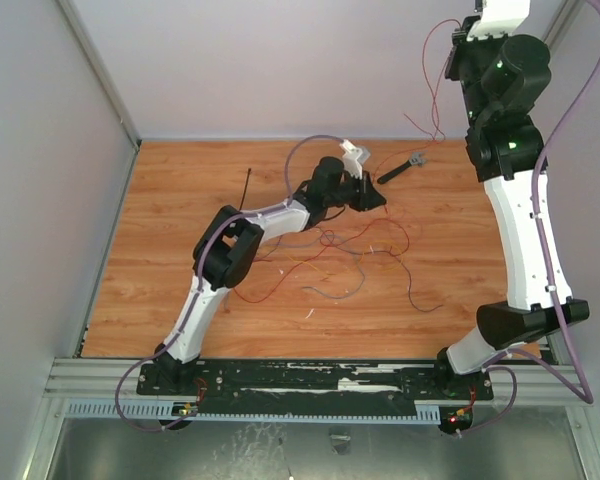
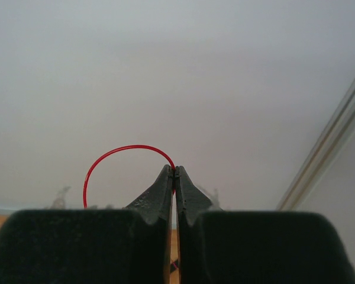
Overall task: Zip-tie the wires
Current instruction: Untie the cable at the center of the board, then place the cable at the center of the board.
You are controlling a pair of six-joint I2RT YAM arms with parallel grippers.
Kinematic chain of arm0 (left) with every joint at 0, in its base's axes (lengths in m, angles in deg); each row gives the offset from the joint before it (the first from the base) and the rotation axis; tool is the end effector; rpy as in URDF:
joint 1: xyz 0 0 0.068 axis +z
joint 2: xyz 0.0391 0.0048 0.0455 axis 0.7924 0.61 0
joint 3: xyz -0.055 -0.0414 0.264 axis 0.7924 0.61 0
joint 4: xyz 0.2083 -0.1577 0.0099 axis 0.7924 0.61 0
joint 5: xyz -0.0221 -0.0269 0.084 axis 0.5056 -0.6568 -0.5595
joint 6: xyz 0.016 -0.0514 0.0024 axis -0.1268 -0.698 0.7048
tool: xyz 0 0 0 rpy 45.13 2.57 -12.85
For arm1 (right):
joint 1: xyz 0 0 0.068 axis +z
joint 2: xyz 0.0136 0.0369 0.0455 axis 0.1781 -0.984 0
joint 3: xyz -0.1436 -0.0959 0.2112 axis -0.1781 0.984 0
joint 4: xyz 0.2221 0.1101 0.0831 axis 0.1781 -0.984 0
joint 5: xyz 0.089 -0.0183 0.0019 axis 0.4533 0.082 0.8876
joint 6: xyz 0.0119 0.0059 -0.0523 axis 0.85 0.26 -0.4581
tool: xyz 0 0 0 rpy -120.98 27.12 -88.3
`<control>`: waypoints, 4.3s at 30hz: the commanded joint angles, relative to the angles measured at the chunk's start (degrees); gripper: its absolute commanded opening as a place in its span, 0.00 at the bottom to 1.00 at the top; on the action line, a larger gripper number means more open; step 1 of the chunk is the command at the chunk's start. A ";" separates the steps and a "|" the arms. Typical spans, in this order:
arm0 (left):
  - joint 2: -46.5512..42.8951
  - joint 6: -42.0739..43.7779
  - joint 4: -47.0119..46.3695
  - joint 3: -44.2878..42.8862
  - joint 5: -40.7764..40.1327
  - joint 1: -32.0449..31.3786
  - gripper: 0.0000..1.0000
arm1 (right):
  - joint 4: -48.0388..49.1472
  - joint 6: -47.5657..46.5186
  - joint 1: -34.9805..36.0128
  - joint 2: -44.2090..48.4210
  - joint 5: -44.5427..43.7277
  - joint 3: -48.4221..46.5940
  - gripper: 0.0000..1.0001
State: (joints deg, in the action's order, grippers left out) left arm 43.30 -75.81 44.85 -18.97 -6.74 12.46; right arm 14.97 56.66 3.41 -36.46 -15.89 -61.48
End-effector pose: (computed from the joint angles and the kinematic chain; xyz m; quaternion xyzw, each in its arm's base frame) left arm 0.4026 -0.3568 0.1871 0.2175 0.7458 -0.4774 0.4107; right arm 0.2980 0.0662 0.5772 -0.0379 0.6257 0.0010 0.7792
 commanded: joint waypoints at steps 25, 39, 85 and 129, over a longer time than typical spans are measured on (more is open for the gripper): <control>-30.22 30.18 39.30 -14.88 -26.73 14.46 0.00 | 0.73 0.47 -8.40 13.10 -4.79 25.53 0.00; -55.03 25.16 28.42 -8.12 -18.12 14.46 0.00 | 26.35 18.40 -8.28 25.67 42.47 53.87 0.00; -25.09 19.22 18.96 -19.05 -17.04 14.56 0.00 | -8.27 10.07 -5.44 -20.77 31.58 15.20 0.88; -27.45 22.32 22.28 -19.52 -19.44 14.76 0.00 | 20.11 22.47 8.27 -25.32 29.39 38.59 0.00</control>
State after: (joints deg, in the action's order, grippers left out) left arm 18.31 -54.39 67.29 -36.54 -25.12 26.93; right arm 37.46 82.81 11.61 -65.95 16.65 -21.85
